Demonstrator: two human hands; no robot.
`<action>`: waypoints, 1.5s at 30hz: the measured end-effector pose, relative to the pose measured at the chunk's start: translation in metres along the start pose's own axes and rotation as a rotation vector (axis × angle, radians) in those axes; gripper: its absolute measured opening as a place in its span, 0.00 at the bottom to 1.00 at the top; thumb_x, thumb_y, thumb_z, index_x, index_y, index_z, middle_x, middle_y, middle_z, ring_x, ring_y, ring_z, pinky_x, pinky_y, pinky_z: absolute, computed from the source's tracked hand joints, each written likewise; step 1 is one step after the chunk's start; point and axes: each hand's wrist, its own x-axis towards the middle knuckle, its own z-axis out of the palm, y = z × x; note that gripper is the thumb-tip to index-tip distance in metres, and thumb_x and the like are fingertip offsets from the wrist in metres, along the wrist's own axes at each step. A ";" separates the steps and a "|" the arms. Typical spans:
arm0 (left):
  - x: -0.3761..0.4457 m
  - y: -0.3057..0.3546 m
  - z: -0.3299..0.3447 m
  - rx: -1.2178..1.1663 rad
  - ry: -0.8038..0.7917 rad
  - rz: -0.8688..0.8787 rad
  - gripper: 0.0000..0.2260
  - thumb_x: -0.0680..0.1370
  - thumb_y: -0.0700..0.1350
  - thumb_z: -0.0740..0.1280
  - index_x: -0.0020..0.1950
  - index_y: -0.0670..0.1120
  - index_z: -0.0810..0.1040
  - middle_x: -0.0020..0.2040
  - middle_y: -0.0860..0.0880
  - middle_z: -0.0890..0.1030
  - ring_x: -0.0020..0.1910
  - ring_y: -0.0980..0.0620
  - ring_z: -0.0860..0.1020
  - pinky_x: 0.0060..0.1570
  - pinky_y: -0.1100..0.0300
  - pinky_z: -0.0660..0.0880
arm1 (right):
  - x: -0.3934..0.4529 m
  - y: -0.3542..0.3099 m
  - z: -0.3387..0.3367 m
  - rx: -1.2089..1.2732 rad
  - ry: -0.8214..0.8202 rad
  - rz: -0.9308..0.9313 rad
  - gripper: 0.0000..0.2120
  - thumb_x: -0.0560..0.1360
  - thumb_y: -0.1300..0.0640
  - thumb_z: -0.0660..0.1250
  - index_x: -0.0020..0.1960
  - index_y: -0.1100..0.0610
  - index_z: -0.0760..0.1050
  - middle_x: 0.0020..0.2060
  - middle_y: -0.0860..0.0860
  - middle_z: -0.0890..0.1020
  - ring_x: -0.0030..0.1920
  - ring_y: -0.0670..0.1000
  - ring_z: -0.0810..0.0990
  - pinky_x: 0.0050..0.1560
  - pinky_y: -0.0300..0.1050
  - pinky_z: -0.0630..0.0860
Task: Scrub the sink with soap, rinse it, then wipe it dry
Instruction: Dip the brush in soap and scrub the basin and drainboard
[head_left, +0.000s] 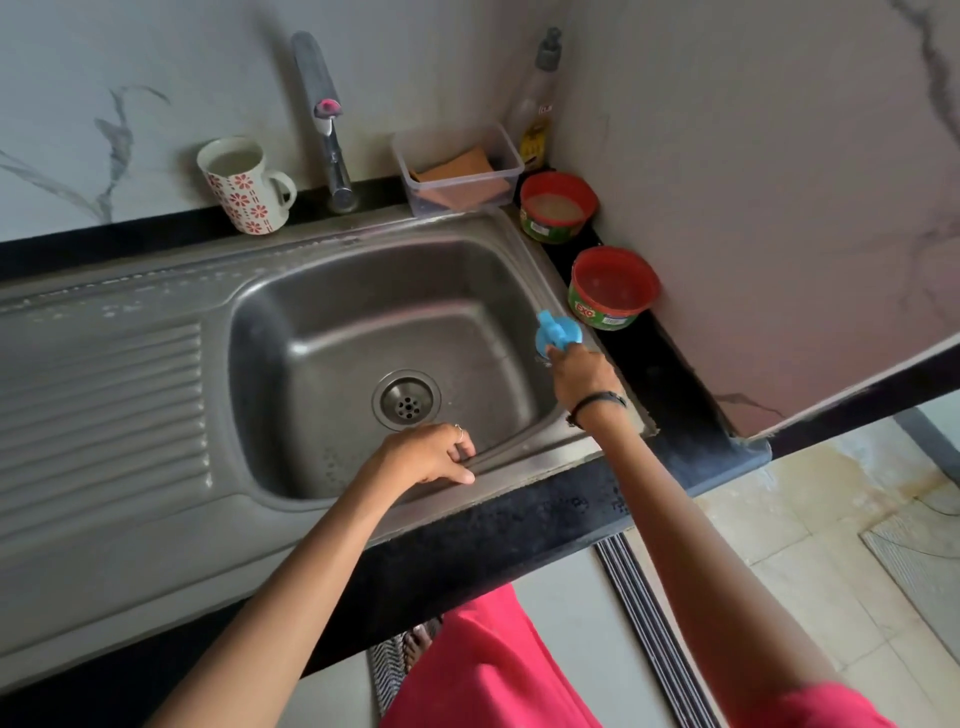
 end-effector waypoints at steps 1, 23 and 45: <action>0.000 0.000 0.000 0.003 0.001 -0.001 0.18 0.74 0.49 0.70 0.63 0.47 0.74 0.60 0.50 0.77 0.29 0.58 0.72 0.27 0.68 0.64 | 0.003 -0.003 0.002 -0.016 -0.012 -0.019 0.21 0.81 0.47 0.52 0.61 0.62 0.71 0.56 0.63 0.77 0.57 0.62 0.76 0.52 0.51 0.72; -0.008 -0.003 0.009 0.018 0.083 -0.018 0.18 0.74 0.51 0.69 0.62 0.49 0.75 0.58 0.52 0.79 0.55 0.52 0.77 0.58 0.56 0.72 | -0.080 0.042 -0.002 0.030 0.076 0.151 0.22 0.81 0.46 0.49 0.61 0.61 0.71 0.54 0.64 0.78 0.53 0.63 0.78 0.45 0.48 0.71; -0.015 0.005 0.006 0.086 0.115 -0.037 0.19 0.74 0.53 0.68 0.63 0.49 0.74 0.59 0.52 0.78 0.56 0.53 0.77 0.50 0.60 0.71 | -0.108 0.024 0.013 -0.063 -0.120 -0.042 0.21 0.81 0.46 0.49 0.61 0.59 0.71 0.56 0.63 0.77 0.57 0.63 0.76 0.51 0.50 0.71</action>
